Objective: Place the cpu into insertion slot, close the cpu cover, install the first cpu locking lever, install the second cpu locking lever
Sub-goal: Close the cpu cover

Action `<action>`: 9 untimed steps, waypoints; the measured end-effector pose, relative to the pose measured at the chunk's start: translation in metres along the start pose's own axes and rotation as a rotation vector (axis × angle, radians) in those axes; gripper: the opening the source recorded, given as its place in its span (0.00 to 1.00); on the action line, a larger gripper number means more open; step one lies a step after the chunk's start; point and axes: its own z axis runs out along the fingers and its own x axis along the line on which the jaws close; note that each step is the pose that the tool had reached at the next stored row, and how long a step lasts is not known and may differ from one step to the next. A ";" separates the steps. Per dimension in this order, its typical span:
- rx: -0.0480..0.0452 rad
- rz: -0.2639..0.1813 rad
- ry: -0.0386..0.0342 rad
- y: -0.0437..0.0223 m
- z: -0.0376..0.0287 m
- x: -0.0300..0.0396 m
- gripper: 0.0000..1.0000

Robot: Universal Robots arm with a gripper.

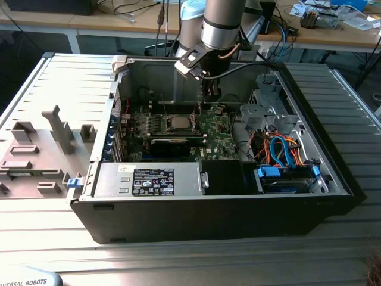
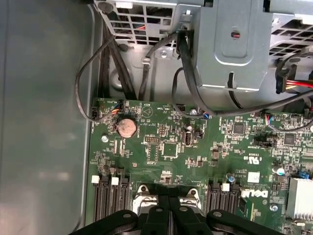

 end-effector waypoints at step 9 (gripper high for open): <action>0.0001 0.000 -0.0001 -0.0073 0.0006 0.0006 0.11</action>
